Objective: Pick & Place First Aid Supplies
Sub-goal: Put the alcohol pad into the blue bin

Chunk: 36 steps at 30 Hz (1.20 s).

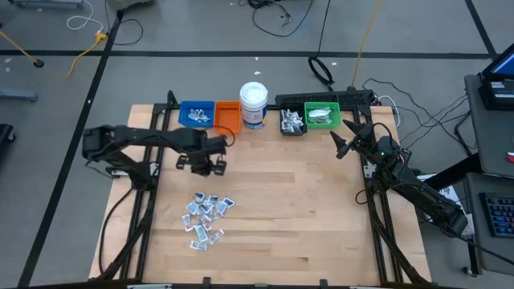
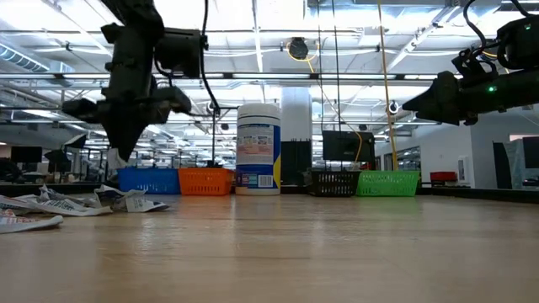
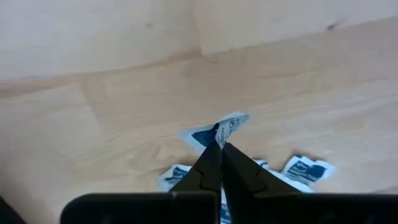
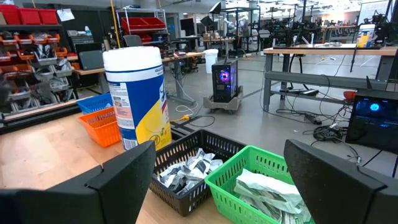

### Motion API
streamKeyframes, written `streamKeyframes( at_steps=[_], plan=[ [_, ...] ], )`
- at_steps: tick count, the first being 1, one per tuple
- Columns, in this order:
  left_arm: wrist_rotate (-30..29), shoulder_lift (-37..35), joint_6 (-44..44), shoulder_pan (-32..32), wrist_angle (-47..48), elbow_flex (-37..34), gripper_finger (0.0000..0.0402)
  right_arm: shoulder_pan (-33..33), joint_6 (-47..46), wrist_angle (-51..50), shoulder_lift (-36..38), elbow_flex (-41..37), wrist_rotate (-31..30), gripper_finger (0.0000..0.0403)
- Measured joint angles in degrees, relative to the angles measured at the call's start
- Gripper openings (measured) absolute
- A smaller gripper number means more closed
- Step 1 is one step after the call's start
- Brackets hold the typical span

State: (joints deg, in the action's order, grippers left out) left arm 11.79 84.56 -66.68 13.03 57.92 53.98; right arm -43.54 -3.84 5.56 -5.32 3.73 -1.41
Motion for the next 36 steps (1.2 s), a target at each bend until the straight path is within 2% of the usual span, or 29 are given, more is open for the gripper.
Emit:
streamKeyframes(
  at_steps=[4, 8, 15, 20, 28, 36],
  plan=[
    [-1.14, -3.29, 0.17, 2.01, 2.49, 0.01, 0.0002, 0.0, 0.0, -0.02, 0.0, -0.01, 0.0, 0.0352],
    [-0.84, -3.69, 1.02, 4.14, 2.72, 0.0, 0.0001, 0.01, 0.0, 0.0, 0.0, -0.01, 0.0, 0.0352],
    [-1.15, -2.75, 9.89, 17.02, 4.94, 0.38, 0.0001, 0.01, 0.0, 0.01, 0.01, 0.01, 0.0, 0.0352],
    [-2.76, 0.45, 17.74, 26.47, 7.42, 4.1, 0.0001, 0.0, 0.0, 0.02, 0.01, 0.0, 0.0, 0.0352],
    [-5.49, 11.46, 29.84, 38.39, 12.62, 17.43, 0.0, -0.01, 0.0, 0.01, 0.01, -0.01, 0.0, 0.0352],
    [-6.61, 24.18, 37.67, 44.48, 18.03, 33.87, 0.0, 0.0, 0.0, 0.0, 0.01, 0.0, 0.0, 0.0352]
  ],
)
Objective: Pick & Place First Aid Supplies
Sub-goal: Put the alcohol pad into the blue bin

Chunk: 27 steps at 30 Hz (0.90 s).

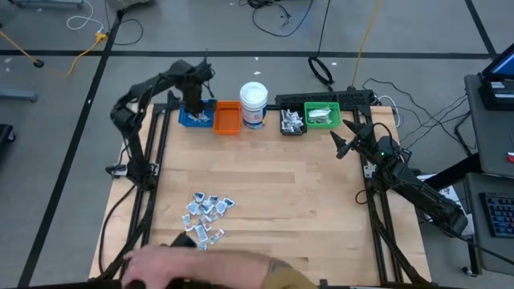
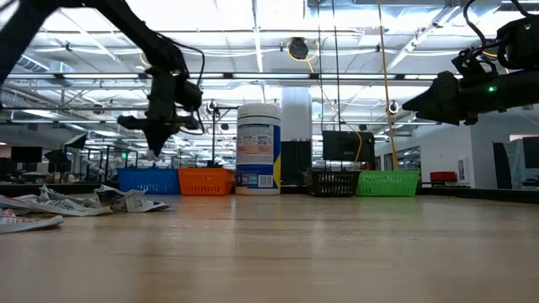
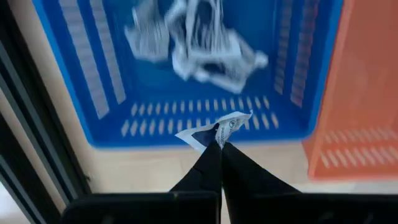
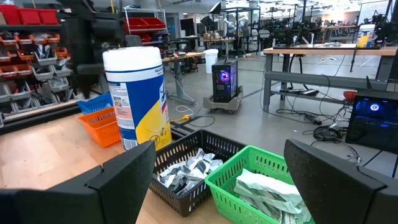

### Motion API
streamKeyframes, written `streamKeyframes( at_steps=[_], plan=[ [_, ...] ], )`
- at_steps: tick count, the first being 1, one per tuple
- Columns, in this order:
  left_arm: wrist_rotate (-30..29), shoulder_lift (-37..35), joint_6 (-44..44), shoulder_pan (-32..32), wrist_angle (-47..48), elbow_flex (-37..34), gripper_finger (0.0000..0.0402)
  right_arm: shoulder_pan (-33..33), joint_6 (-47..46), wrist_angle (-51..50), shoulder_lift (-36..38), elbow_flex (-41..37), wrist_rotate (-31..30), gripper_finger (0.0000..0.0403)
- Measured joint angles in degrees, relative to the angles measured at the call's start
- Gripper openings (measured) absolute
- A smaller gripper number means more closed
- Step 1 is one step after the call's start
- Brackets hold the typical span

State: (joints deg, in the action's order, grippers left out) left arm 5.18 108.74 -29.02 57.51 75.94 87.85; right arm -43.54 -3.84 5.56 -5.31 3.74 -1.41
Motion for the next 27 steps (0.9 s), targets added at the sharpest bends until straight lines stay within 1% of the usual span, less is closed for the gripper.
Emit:
streamKeyframes(
  at_steps=[3, 6, 11, 14, 19, 22, 27],
  plan=[
    [-0.54, 3.41, 1.47, 1.05, 1.49, 4.41, 0.0, 0.01, 0.01, 0.0, 0.0, 0.01, 0.0, 0.0352],
    [-0.87, 5.71, 2.28, 1.58, 1.69, 6.56, 0.0, 0.0, 0.0, 0.0, 0.0, 0.0, 0.0, 0.0352],
    [-1.34, 8.35, 3.02, 1.62, -0.55, 6.89, 0.0, 0.0, 0.01, 0.0, 0.0, 0.0, 0.0, 0.0352],
    [-2.6, 9.78, 3.39, 1.35, -1.39, 6.87, 0.0, 0.0, 0.01, 0.0, -0.01, -0.01, 0.0, 0.0352],
    [-3.84, 10.28, 3.44, 0.94, -3.7, 6.87, 0.0006, 0.01, 0.0, 0.0, -0.01, 0.0, 0.0, 0.0352],
    [-4.26, 10.26, 4.29, 0.9, -3.91, 6.87, 0.0038, 0.01, 0.0, 0.0, -0.01, 0.01, 0.0, 0.0352],
    [-4.66, 10.26, 5.12, 0.74, -4.0, 6.87, 0.0131, -0.01, 0.01, 0.0, 0.0, -0.01, 0.0, 0.0352]
  ],
)
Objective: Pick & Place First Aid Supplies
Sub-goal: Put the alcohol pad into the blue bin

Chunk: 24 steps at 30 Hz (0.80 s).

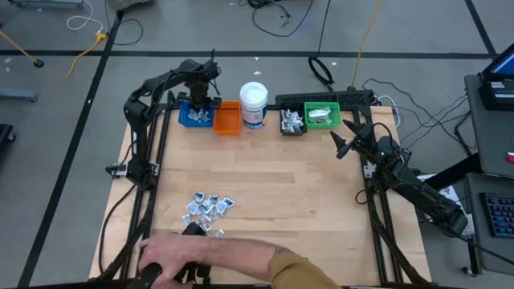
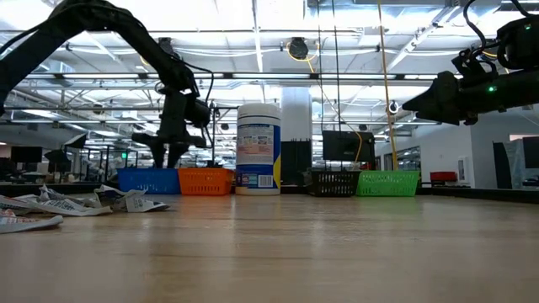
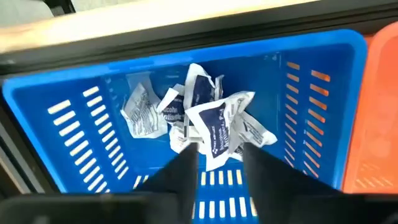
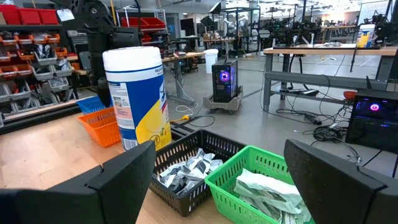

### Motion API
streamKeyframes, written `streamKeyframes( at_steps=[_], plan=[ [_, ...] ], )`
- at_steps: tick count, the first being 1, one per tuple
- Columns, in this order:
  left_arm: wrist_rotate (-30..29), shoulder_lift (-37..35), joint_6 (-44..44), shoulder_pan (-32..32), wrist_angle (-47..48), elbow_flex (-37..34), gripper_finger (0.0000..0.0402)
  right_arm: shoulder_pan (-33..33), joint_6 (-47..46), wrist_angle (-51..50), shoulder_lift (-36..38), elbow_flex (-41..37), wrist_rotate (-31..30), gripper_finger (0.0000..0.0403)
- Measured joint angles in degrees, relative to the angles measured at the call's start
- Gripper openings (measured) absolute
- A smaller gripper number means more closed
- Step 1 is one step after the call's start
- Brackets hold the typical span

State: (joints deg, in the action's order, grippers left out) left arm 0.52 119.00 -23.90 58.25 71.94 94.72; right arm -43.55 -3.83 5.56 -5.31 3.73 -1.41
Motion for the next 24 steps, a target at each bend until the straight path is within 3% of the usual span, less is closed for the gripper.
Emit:
streamKeyframes(
  at_steps=[4, 9, 16, 24],
  plan=[
    [0.42, -0.83, 4.5, -0.71, 0.29, -0.02, 0.0198, 0.01, 0.0, 0.0, -0.01, 0.0, 0.0, 0.0352],
    [0.74, -3.3, 14.72, -2.58, 1.43, -1.64, 0.0235, 0.01, -0.01, 0.0, 0.0, 0.01, 0.0, 0.0352],
    [0.78, -10.26, 32.04, -7.46, 0.65, -9.92, 0.0228, 0.01, -0.01, 0.0, -0.01, 0.01, 0.0, 0.0352],
    [0.87, -22.96, 48.89, -16.35, -3.26, -26.35, 0.0214, 0.02, -0.01, 0.0, 0.01, 0.02, 0.0, 0.0352]
  ],
)
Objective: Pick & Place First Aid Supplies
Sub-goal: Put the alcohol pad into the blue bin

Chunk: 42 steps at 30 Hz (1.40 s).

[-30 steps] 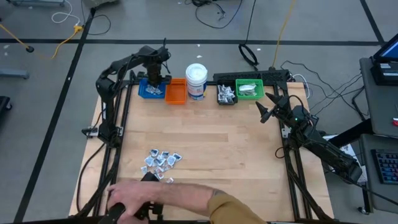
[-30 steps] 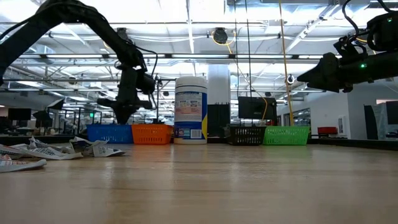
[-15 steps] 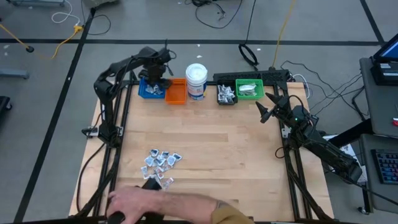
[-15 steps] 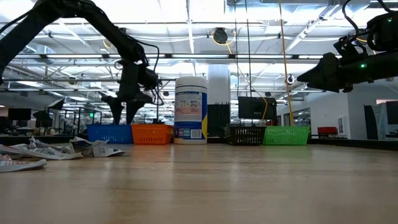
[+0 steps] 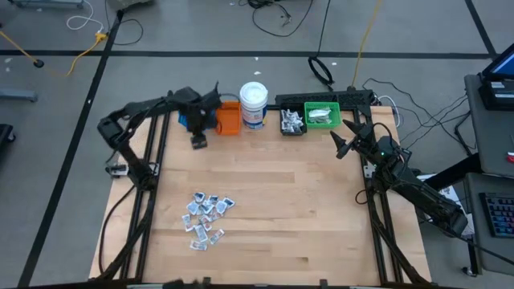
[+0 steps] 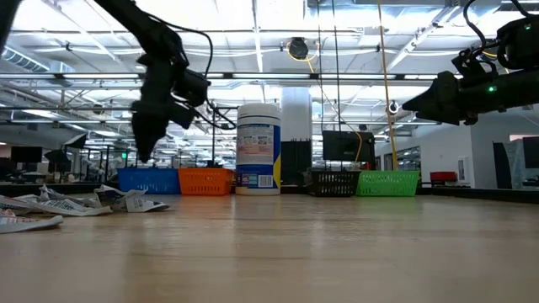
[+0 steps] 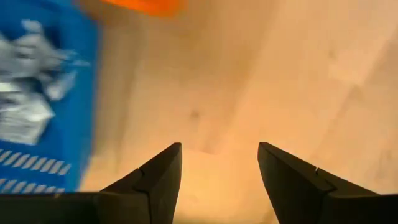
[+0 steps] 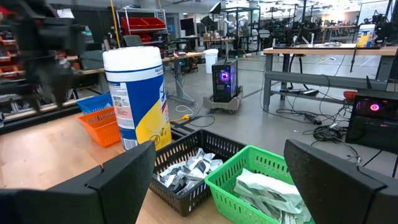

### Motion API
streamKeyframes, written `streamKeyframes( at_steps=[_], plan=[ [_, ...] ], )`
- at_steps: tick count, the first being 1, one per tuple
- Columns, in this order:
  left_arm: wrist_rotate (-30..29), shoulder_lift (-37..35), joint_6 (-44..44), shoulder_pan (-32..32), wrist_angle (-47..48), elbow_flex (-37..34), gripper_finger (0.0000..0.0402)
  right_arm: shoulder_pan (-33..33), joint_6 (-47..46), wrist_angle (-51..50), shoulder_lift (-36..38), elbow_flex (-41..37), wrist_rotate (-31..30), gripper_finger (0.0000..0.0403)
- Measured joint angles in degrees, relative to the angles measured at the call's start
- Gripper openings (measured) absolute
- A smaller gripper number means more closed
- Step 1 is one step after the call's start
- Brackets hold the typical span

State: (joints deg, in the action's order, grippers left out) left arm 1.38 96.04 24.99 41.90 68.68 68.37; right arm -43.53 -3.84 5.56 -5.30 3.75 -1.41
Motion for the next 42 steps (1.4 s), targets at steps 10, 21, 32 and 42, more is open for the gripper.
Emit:
streamKeyframes(
  at_steps=[10, 21, 32, 42],
  plan=[
    [0.08, -7.86, -3.36, -14.17, -1.91, -10.93, 0.0219, 0.0, 0.0, 0.0, 0.0, 0.0, 0.0, 0.0352],
    [5.02, -7.93, -24.68, -27.0, -5.92, -15.88, 0.021, 0.0, 0.0, 0.0, -0.02, 0.0, 0.0, 0.0352],
    [9.5, -7.91, -49.07, -35.88, -9.46, -20.64, 0.0209, -0.02, 0.01, 0.0, 0.0, -0.02, 0.01, 0.0352],
    [9.76, -7.88, -62.94, -42.02, -11.66, -22.7, 0.0219, -0.01, 0.0, 0.0, -0.01, -0.02, 0.0, 0.0352]
  ],
)
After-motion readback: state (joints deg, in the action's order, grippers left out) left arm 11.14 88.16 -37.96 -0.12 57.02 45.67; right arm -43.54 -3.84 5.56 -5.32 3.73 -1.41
